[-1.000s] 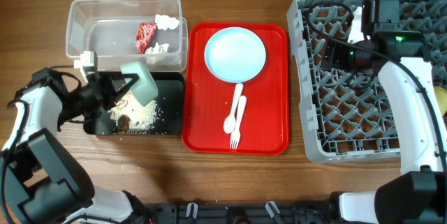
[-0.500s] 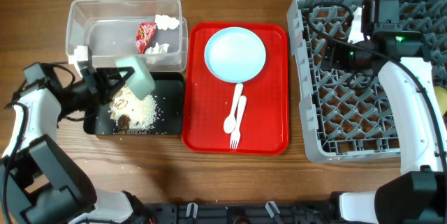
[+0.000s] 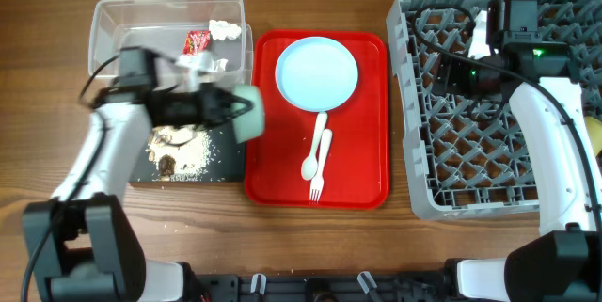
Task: Sort waste into correct bins and load items into the dishwasher rack
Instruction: 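Return the empty green bowl to the red tray with the left gripper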
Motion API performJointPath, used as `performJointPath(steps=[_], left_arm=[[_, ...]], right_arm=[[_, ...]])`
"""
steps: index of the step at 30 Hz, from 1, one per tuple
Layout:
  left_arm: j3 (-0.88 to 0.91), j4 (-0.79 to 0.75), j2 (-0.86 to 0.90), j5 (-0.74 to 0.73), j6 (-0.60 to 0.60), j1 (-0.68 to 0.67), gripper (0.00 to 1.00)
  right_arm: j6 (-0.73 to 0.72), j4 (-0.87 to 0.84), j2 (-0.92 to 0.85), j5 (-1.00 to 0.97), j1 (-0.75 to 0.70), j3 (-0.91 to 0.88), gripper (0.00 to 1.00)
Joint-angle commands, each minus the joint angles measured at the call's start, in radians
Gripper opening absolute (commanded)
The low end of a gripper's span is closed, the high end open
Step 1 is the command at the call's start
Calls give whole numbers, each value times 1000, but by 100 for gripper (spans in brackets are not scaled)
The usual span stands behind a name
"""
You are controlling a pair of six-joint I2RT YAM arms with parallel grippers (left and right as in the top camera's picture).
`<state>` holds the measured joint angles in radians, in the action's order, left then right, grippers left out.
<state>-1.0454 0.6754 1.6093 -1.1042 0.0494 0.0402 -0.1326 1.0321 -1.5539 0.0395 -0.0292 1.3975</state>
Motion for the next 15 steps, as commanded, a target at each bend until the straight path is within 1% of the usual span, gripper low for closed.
performJointPath(steps=[1, 3, 4, 5, 6, 8, 10, 13, 15], left_arm=[[-47, -114, -25, 348, 169, -229, 4], [-47, -175, -20, 499, 219, -340, 4], [-47, -211, -12, 623, 229, -422, 4], [-47, -217, -6, 697, 229, -470, 4], [-47, -219, 6, 820, 249, -536, 4], [-47, -208, 35, 966, 282, -618, 5], [-47, -211, 72, 998, 308, -662, 5], [-47, -216, 123, 998, 316, -704, 4], [-47, -216, 134, 998, 321, -708, 11]], right_arm=[[14, 3, 15, -17, 2, 5, 81], [14, 3, 15, -17, 2, 5, 80], [13, 3, 15, -17, 2, 5, 81], [14, 5, 15, -17, 2, 5, 81], [13, 6, 15, -17, 2, 5, 81], [15, 9, 15, -17, 2, 5, 81], [14, 13, 15, -17, 2, 5, 80], [14, 13, 15, -16, 2, 5, 81], [14, 11, 15, -13, 2, 5, 81]])
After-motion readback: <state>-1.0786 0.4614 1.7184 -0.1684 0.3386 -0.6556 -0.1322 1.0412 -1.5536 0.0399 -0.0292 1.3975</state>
